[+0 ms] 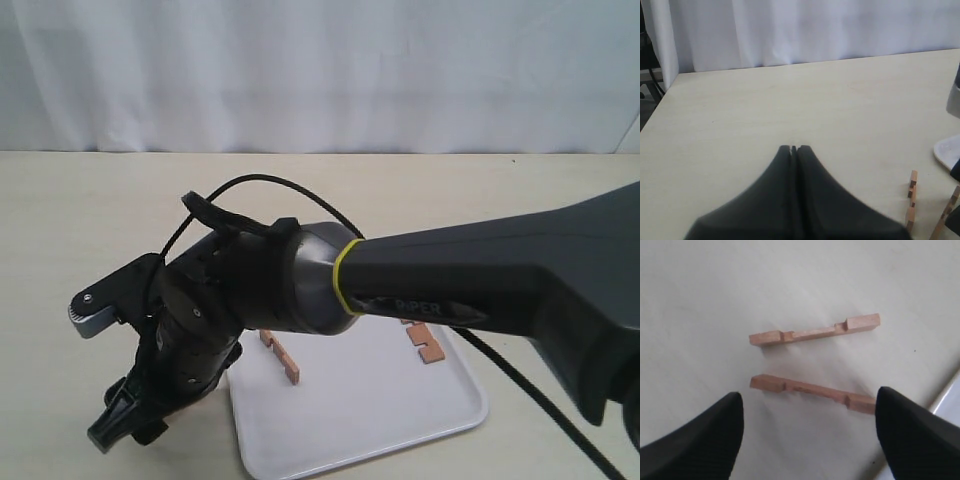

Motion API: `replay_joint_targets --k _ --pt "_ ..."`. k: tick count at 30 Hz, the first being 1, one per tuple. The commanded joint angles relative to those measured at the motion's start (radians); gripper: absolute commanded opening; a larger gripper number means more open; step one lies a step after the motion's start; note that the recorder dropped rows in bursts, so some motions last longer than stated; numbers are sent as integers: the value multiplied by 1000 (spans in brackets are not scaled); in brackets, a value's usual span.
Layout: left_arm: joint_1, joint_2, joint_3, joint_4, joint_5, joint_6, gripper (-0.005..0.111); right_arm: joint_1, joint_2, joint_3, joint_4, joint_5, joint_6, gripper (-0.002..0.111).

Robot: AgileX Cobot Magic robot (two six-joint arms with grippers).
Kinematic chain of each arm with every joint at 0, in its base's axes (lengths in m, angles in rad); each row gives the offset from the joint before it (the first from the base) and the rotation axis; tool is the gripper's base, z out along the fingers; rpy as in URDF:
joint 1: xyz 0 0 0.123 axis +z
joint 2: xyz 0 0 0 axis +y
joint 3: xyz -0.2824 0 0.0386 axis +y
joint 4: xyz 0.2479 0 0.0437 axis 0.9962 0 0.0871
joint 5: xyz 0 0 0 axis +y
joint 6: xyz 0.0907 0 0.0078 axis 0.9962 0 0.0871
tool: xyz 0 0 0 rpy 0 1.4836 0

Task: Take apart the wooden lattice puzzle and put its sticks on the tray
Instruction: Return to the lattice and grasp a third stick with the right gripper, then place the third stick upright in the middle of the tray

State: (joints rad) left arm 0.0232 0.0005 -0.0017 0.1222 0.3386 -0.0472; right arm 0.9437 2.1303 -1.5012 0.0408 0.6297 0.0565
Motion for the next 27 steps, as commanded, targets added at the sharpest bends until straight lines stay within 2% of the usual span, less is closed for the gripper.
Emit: replay_joint_targets --k 1,7,17,18,20,25,27 --pt "-1 0 2 -2 -16 -3 0 2 -1 -4 -7 -5 -266 69" --pt "-1 0 2 -1 -15 -3 0 2 1 -4 -7 38 -607 69" --pt "-1 0 2 -1 -15 -3 0 2 57 -4 -41 20 -692 67" --pt "-1 0 2 -1 -15 -3 0 2 61 -4 -49 20 -692 64" --pt "-1 0 2 -1 -15 -3 0 2 61 -4 -52 20 -692 51" --pt "-1 0 2 -1 -15 -3 0 2 61 -5 -52 37 -681 7" --pt "-1 0 2 -1 -15 -3 0 2 61 -5 -52 48 -673 4"
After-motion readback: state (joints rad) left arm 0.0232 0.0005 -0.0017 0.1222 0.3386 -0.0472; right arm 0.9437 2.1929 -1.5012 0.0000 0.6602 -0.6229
